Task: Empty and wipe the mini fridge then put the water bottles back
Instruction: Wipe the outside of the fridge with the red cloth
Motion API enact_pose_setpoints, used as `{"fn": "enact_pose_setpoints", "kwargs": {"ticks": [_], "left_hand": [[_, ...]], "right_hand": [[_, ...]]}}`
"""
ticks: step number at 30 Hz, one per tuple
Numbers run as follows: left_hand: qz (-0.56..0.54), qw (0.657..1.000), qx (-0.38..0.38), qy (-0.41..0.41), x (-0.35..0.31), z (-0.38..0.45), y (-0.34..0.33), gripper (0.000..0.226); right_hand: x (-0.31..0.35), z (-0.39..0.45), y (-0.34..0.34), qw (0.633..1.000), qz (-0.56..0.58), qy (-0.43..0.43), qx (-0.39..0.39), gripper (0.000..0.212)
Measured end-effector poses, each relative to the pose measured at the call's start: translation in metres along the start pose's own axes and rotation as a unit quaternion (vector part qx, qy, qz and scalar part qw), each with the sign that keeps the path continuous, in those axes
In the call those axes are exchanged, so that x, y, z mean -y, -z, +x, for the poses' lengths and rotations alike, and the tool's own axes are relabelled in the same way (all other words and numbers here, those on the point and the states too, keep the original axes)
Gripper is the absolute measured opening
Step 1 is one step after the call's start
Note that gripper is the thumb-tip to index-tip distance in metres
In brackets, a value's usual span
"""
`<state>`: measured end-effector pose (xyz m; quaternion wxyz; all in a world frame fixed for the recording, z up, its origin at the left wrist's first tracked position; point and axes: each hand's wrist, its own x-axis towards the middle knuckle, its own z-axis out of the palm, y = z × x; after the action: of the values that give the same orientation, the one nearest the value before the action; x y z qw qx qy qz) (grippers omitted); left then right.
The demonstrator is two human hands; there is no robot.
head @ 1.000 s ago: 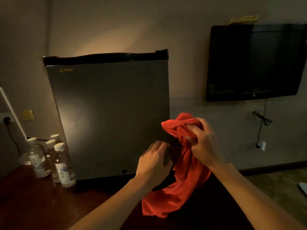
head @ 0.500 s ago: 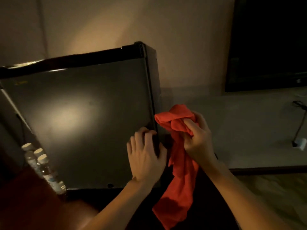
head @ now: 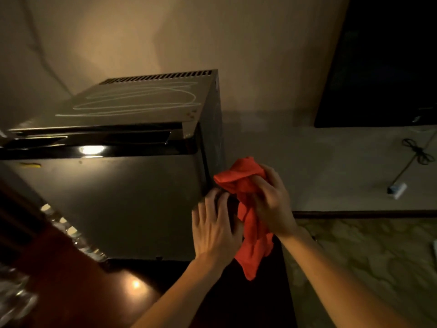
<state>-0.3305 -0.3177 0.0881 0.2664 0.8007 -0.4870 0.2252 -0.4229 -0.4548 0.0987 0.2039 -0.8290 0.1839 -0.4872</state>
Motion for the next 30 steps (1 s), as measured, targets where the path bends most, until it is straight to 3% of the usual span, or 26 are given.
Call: {"fn": "enact_pose_setpoints", "kwargs": {"ticks": [8, 14, 26, 30], "left_hand": [[0.085, 0.98, 0.08, 0.162, -0.041, 0.025, 0.002, 0.059], [0.09, 0.964, 0.077, 0.237, -0.075, 0.043, 0.013, 0.058], [0.077, 0.955, 0.066, 0.28, -0.091, 0.068, 0.031, 0.039], [0.069, 0.955, 0.073, 0.28, -0.085, 0.075, 0.03, 0.045]], "right_hand": [[-0.012, 0.04, 0.038, 0.997, 0.048, 0.045, 0.05, 0.034], [-0.026, 0.064, 0.063, 0.986, 0.062, 0.076, 0.136, 0.038], [-0.016, 0.088, 0.075, 0.971, 0.107, 0.044, 0.208, 0.036], [-0.01, 0.09, 0.066, 0.969, 0.111, 0.045, 0.217, 0.035]]}}
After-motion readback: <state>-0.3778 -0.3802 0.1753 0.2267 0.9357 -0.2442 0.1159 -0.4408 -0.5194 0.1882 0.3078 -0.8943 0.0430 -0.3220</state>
